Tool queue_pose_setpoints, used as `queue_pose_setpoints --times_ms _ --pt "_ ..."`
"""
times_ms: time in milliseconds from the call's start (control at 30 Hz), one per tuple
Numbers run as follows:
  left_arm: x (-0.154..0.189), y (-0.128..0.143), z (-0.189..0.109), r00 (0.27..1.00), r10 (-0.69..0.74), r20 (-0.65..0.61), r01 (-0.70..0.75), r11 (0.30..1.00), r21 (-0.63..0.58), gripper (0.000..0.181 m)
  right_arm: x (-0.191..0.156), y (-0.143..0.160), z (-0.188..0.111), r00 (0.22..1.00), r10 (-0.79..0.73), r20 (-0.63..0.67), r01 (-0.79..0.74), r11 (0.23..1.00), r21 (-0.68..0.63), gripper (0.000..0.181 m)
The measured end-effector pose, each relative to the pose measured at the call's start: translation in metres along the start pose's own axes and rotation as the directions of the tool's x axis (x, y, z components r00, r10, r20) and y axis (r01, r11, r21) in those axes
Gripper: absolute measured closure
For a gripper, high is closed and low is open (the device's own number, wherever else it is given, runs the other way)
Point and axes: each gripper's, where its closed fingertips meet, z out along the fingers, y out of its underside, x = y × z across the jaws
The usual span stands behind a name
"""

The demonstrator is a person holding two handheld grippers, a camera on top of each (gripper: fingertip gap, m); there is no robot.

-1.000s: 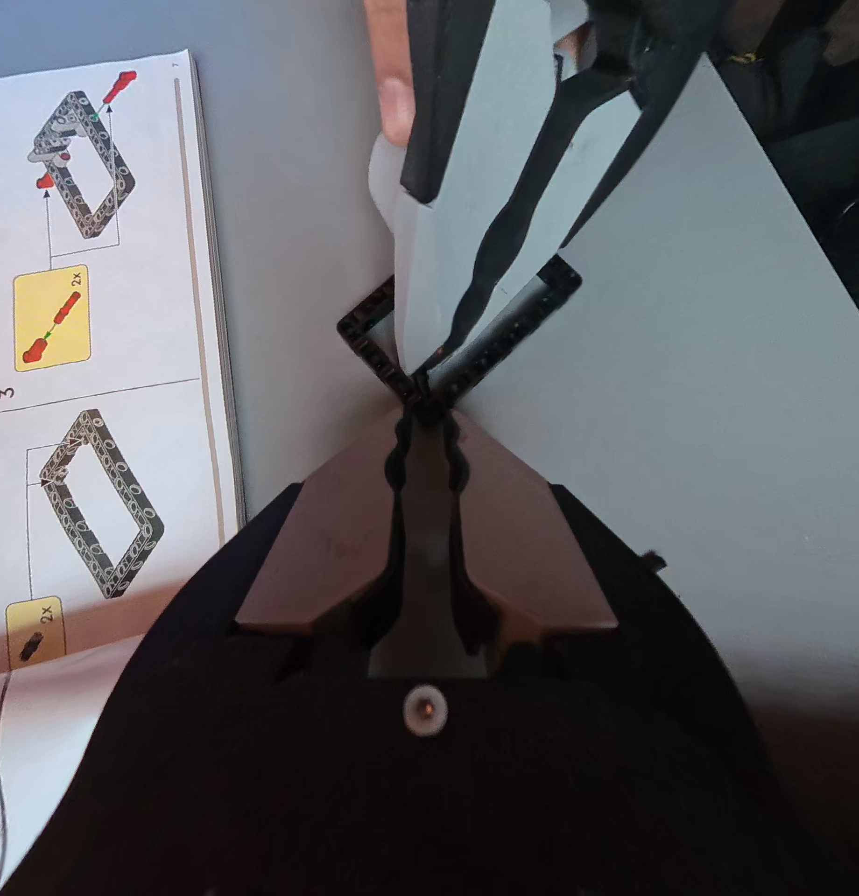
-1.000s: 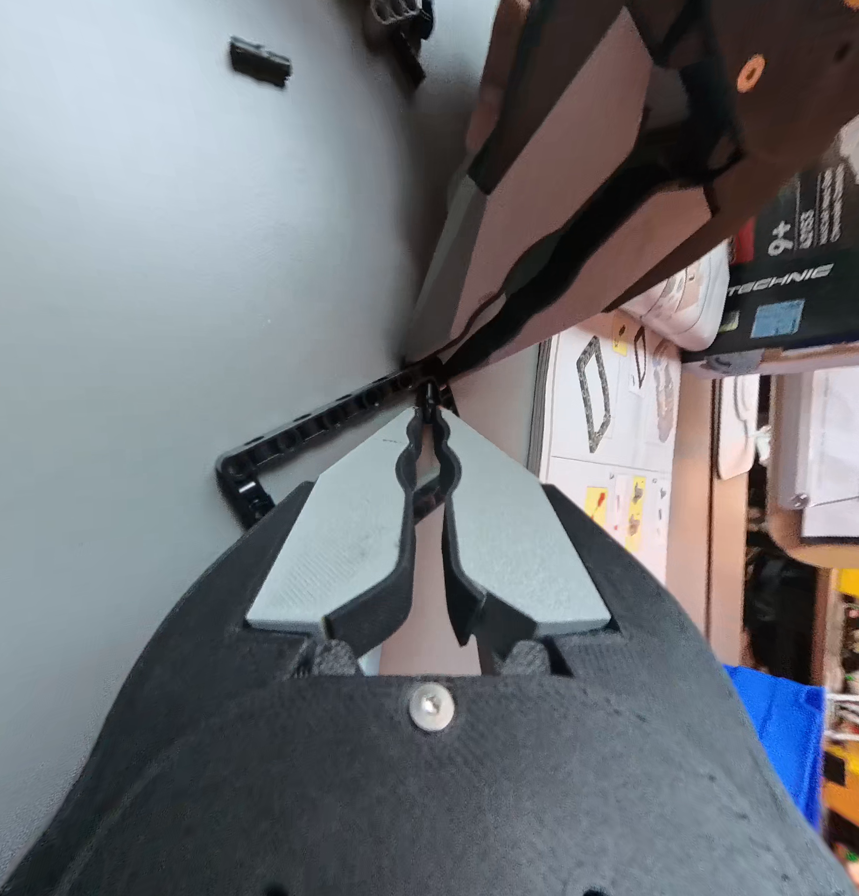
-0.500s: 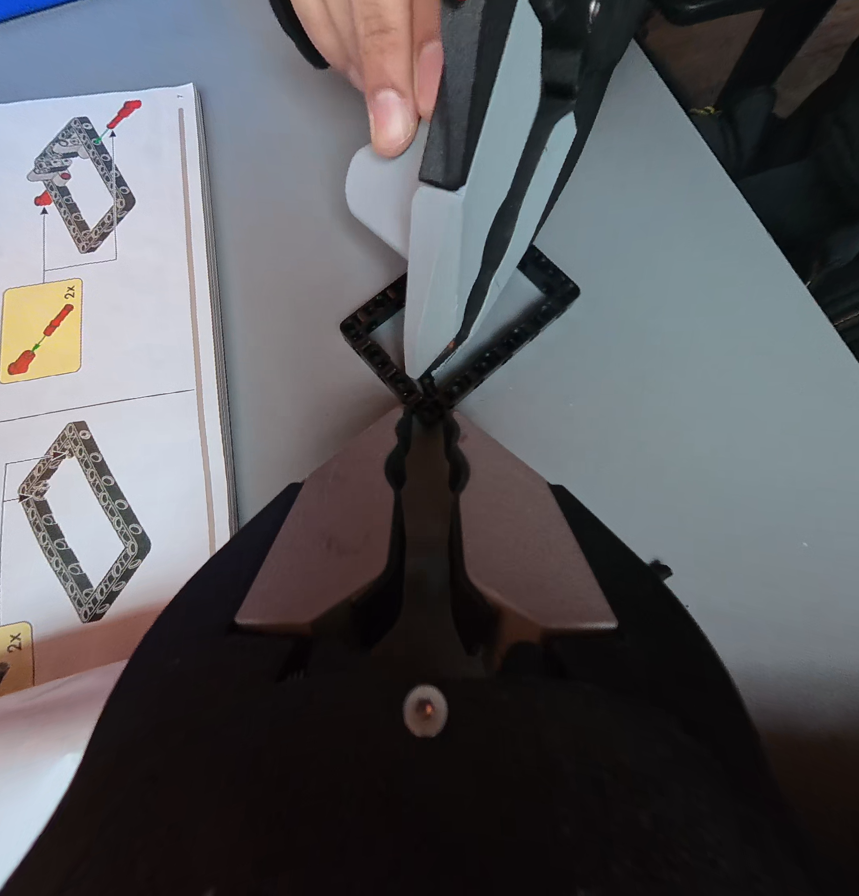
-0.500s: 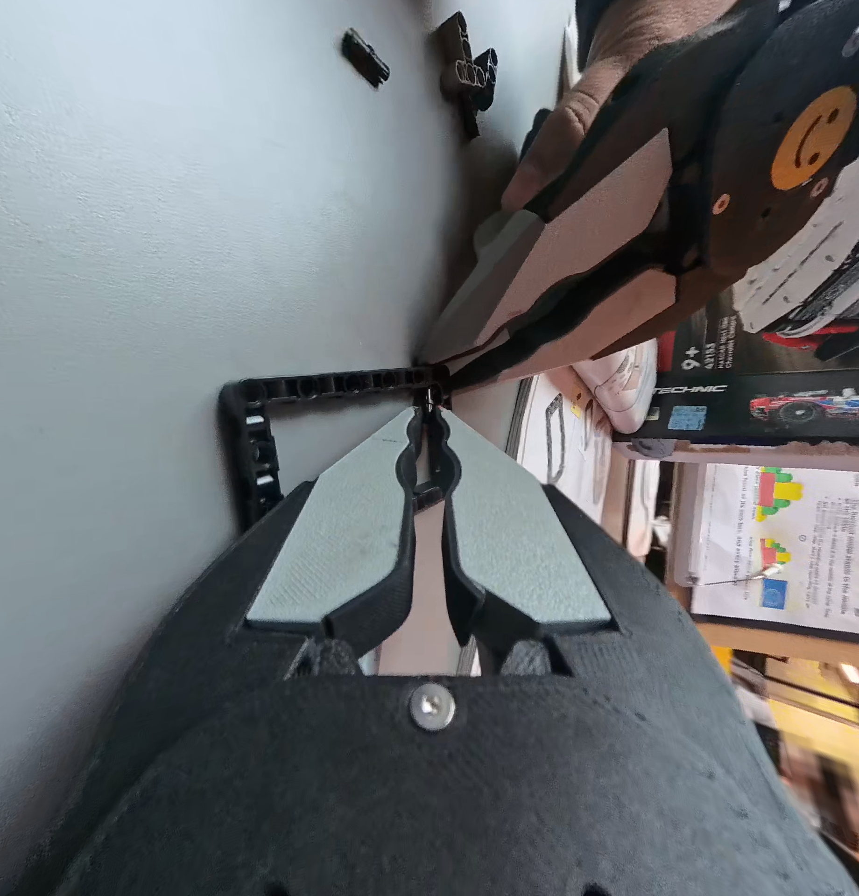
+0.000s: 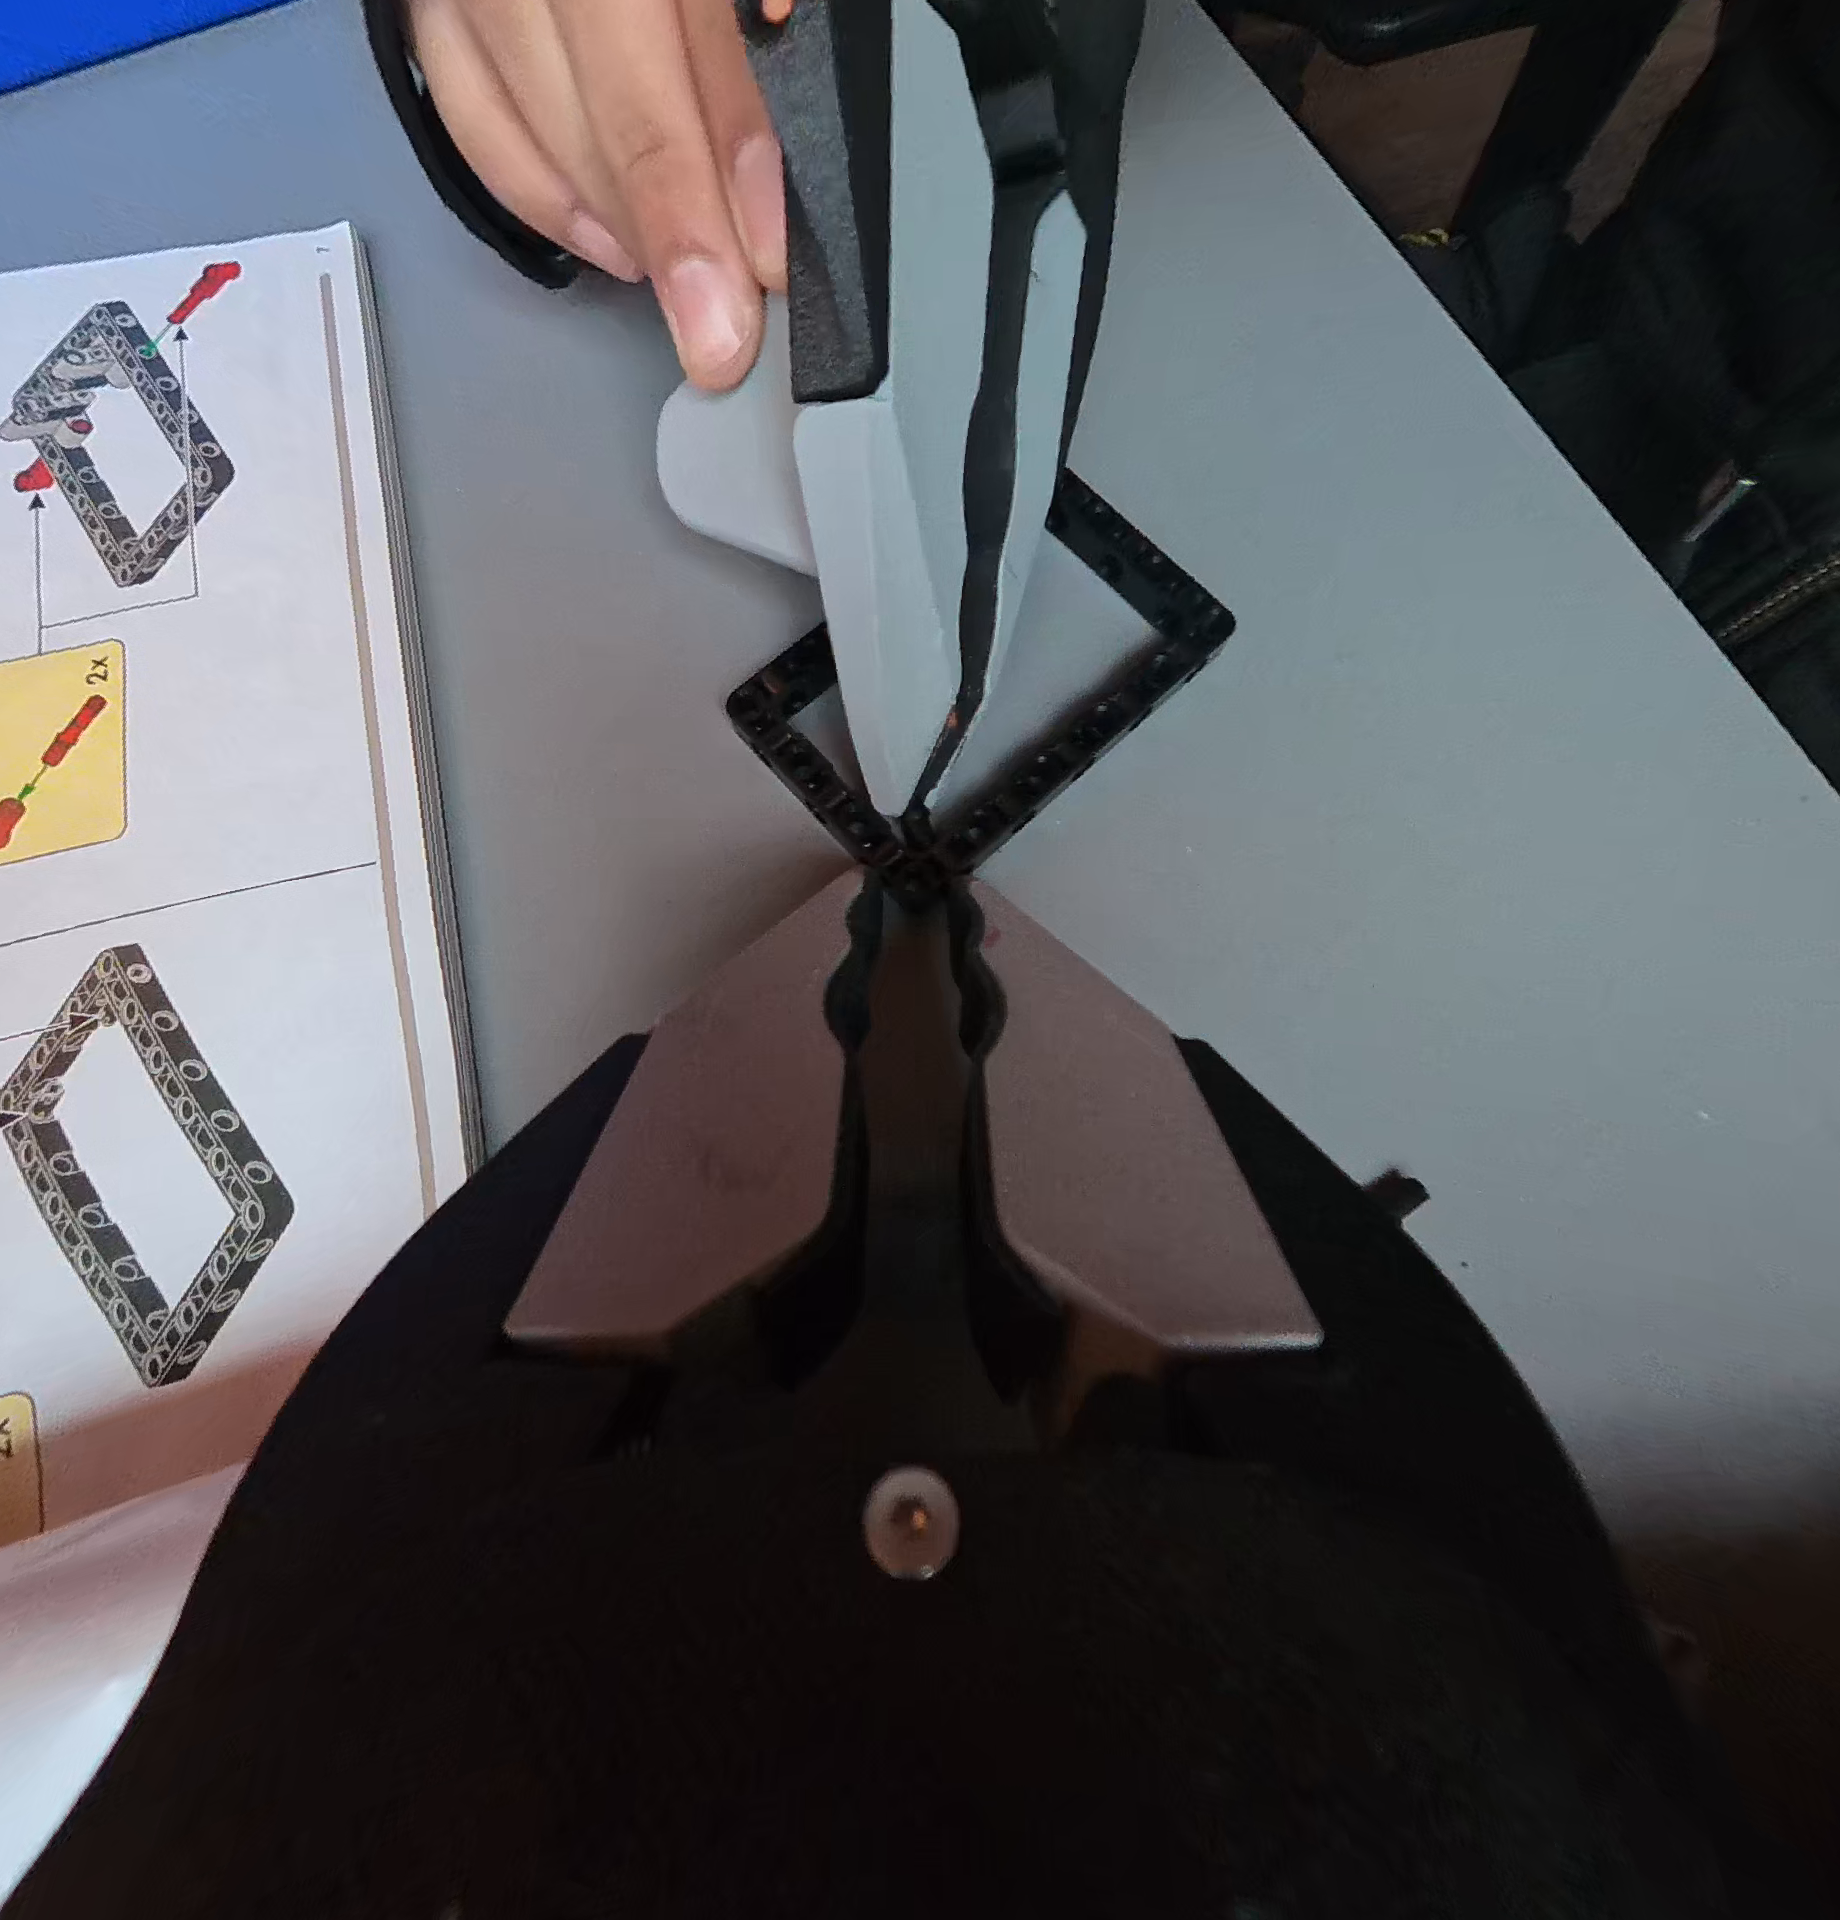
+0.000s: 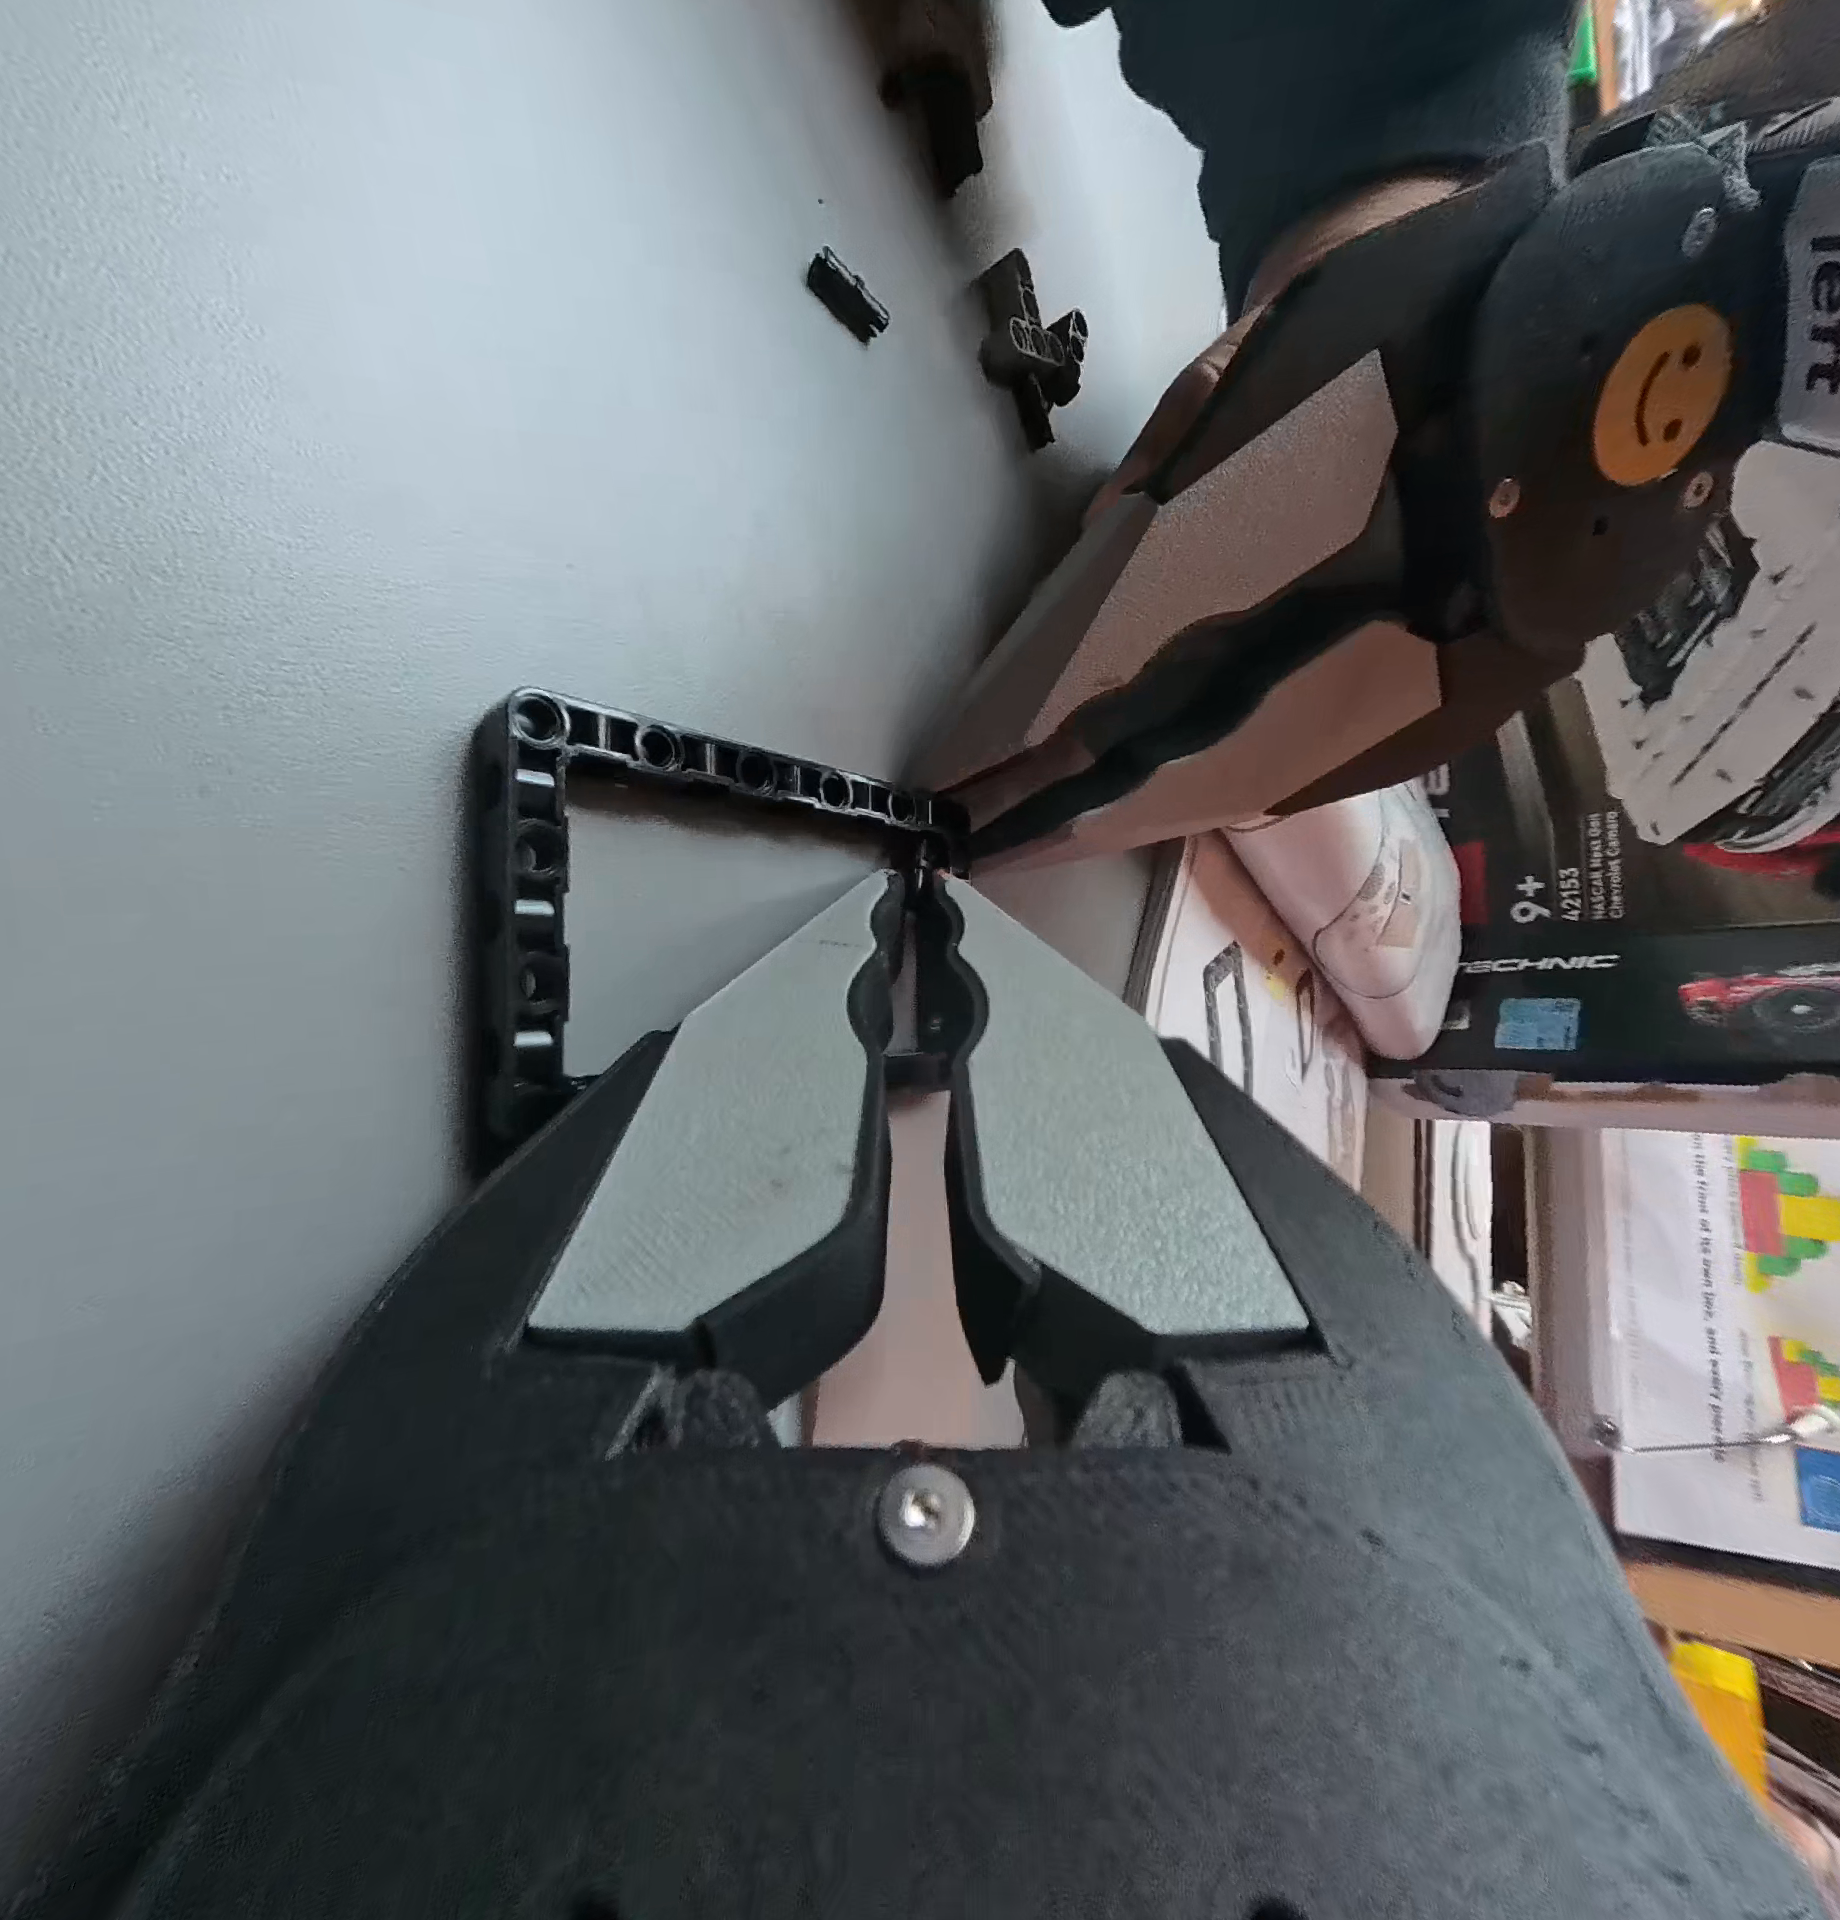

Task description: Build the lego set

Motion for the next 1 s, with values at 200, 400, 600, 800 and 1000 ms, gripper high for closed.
queue_pose_setpoints --times_ms 200,400,600,800,1000 --pt "0.0002 0.0011 -0.0012 1.0 -0.005 -0.013 0.005 1.0 0.003 0.17 0.0002 0.0 0.0018 0.997 0.055 0.051 -0.052 0.998 -0.047 0.181" --pt "0.0004 0.0013 -0.0011 0.999 0.036 -0.006 -0.036 0.999 0.001 0.17 -0.0007 -0.0009 0.0022 0.987 0.083 0.141 -0.082 0.997 -0.006 0.18" --pt "0.0002 0.0015 -0.0012 0.999 0.036 -0.017 -0.036 0.999 0.002 0.17 -0.0007 -0.0027 0.0027 0.984 0.106 0.142 -0.12 0.988 0.094 0.18" --pt "0.0015 0.0019 -0.0017 0.999 0.042 -0.01 -0.042 0.999 0.003 0.17 -0.0009 -0.0034 0.0029 0.983 0.139 0.121 -0.149 0.986 0.078 0.18" --pt "0.0038 0.0017 -0.0015 0.999 0.052 -0.013 -0.052 0.999 0.003 0.17 0.001 -0.0061 -0.0022 0.988 0.121 0.091 -0.132 0.984 0.12 0.18"
